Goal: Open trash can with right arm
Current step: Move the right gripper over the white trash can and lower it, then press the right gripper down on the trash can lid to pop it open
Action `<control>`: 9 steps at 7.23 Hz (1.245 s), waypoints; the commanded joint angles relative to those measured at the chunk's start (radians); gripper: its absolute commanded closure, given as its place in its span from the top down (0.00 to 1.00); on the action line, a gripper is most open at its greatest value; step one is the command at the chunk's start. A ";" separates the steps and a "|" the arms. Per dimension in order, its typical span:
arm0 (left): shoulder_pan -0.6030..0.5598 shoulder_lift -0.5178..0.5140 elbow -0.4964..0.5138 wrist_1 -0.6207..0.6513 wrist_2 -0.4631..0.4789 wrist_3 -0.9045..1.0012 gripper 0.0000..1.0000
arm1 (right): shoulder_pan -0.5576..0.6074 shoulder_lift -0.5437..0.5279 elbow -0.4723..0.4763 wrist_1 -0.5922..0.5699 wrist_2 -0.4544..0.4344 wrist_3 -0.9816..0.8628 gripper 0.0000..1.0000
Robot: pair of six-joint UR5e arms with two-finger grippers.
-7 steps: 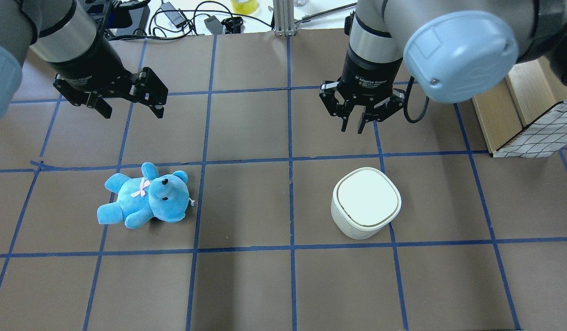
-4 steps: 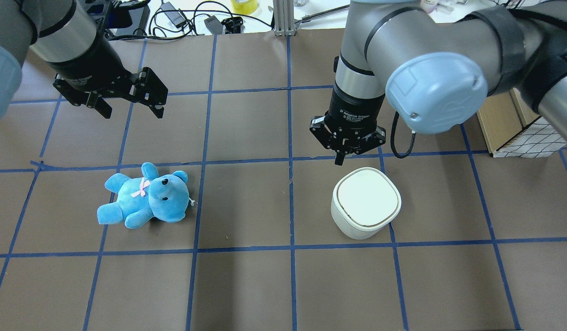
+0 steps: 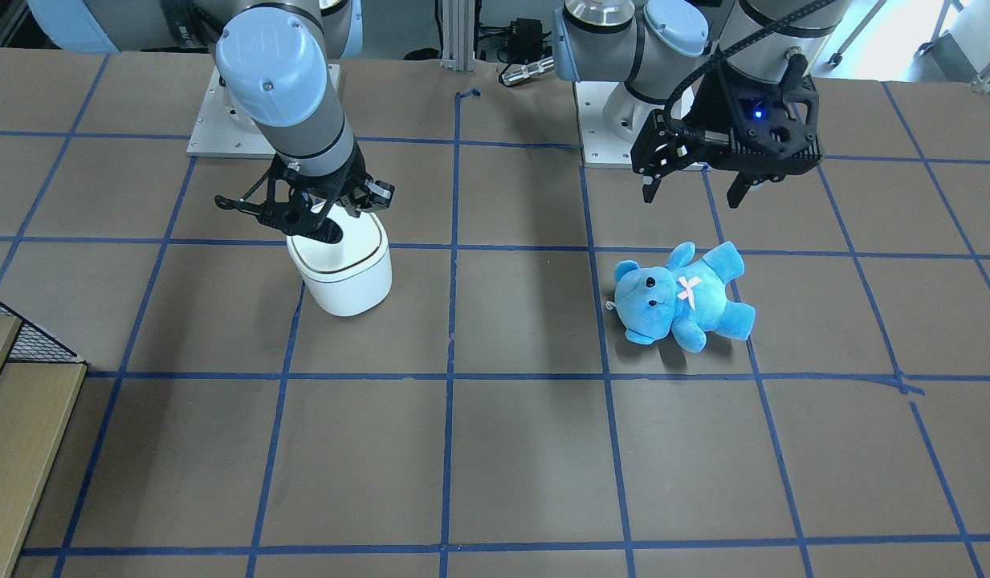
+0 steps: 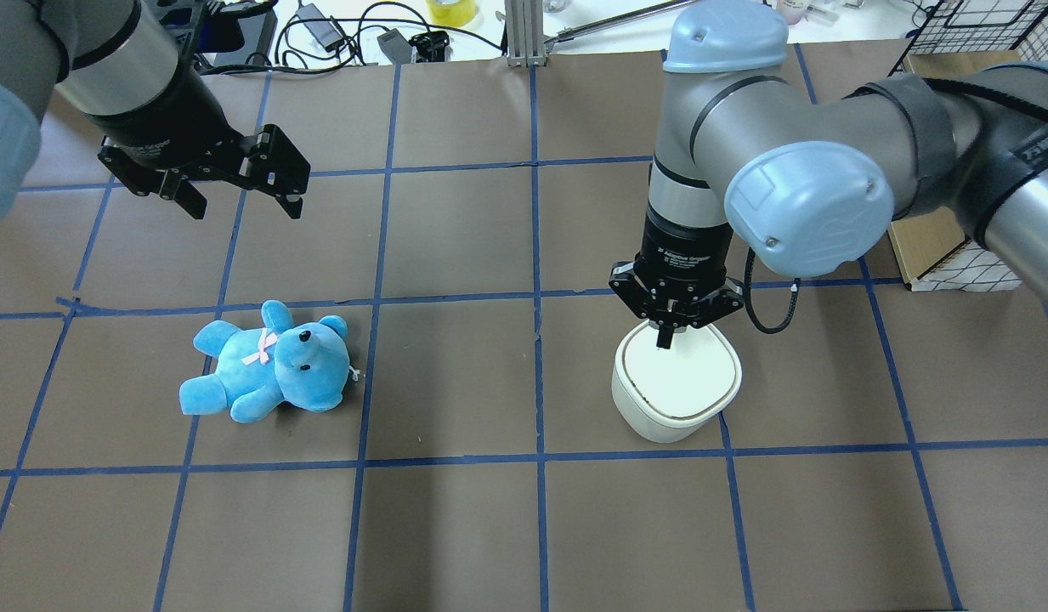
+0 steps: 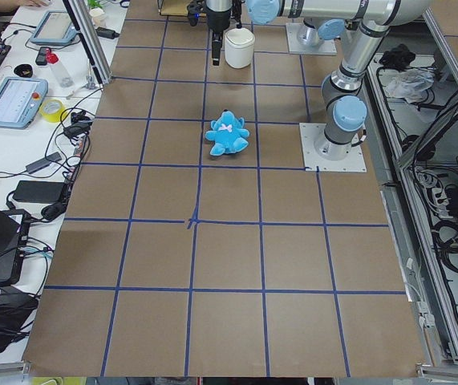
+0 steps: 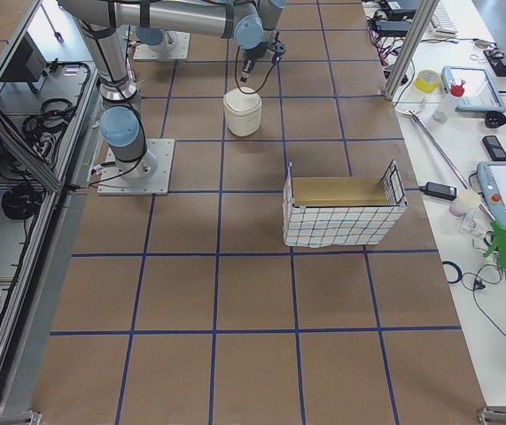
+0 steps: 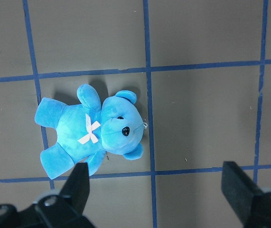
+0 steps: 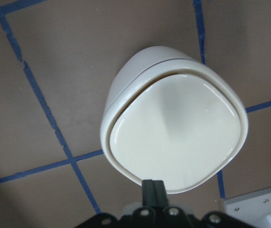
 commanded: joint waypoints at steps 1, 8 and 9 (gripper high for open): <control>0.000 0.000 0.000 0.000 0.000 0.000 1.00 | -0.042 -0.002 0.043 -0.006 -0.040 -0.020 0.00; 0.000 0.000 0.000 0.000 0.000 0.000 1.00 | -0.042 0.004 0.101 -0.108 -0.026 -0.017 0.00; 0.000 0.000 0.000 0.000 0.000 0.000 1.00 | -0.042 0.005 0.110 -0.112 -0.025 -0.015 0.00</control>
